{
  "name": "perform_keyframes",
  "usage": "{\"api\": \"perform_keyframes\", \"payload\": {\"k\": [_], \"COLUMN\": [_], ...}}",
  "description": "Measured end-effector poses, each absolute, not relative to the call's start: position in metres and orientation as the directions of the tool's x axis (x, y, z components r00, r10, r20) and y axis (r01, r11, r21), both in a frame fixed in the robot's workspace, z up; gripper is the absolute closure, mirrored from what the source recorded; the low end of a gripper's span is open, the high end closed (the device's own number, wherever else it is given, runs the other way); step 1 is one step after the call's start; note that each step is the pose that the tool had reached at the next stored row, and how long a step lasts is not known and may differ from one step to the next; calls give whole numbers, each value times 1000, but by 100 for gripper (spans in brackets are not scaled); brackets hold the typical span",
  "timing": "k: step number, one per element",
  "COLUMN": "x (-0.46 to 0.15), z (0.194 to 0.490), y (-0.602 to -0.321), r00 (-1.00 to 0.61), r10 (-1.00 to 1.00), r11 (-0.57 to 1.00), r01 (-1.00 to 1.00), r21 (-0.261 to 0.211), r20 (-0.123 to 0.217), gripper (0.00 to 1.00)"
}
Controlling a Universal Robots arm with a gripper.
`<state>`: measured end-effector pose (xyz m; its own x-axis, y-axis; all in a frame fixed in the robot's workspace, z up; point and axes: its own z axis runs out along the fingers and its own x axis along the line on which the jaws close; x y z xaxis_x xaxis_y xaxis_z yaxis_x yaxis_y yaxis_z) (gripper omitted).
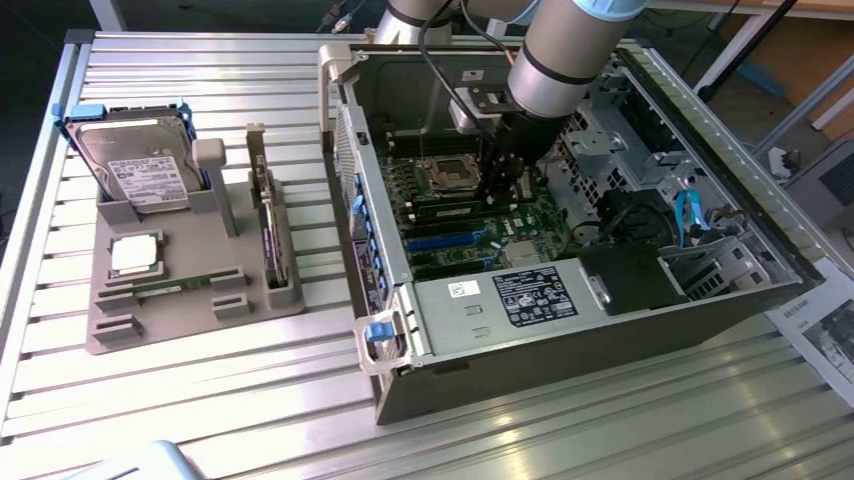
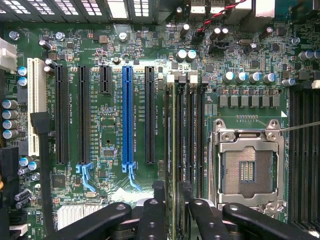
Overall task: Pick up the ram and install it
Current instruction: 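Insert the ram into the slot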
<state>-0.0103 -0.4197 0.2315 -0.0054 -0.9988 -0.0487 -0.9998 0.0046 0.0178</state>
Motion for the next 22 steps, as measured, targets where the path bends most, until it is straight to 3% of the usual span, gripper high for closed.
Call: {"api": "perform_keyframes", "payload": {"k": [22], "x": [-10], "z": [259], "y": [-420], "r00": [-5], "r10": [-999], "r11": [5], "r01": [-1000], "r21": [18], "r20": [-48], "gripper": [75]}}
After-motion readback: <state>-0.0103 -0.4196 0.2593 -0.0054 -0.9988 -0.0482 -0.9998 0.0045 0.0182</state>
